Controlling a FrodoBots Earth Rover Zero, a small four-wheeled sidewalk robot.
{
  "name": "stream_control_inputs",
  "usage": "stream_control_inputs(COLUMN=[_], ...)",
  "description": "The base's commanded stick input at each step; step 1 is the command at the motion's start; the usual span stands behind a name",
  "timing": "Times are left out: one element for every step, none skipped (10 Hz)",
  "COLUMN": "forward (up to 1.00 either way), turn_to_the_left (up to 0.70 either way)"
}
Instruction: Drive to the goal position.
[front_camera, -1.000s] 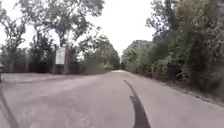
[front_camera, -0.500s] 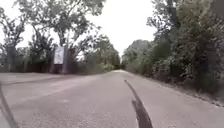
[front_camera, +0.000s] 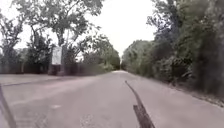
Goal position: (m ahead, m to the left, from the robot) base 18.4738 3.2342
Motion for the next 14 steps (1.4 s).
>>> stream_control_inputs(forward=[0.50,0.50,0.50,0.50,0.50,0.50,0.50,0.50,0.50,0.50,0.50,0.50,0.50,0.50], turn_to_the_left=[0.00,0.00,0.00,0.00,0.00,0.00,0.00,0.00,0.00,0.00,0.00,0.00,0.00,0.00])
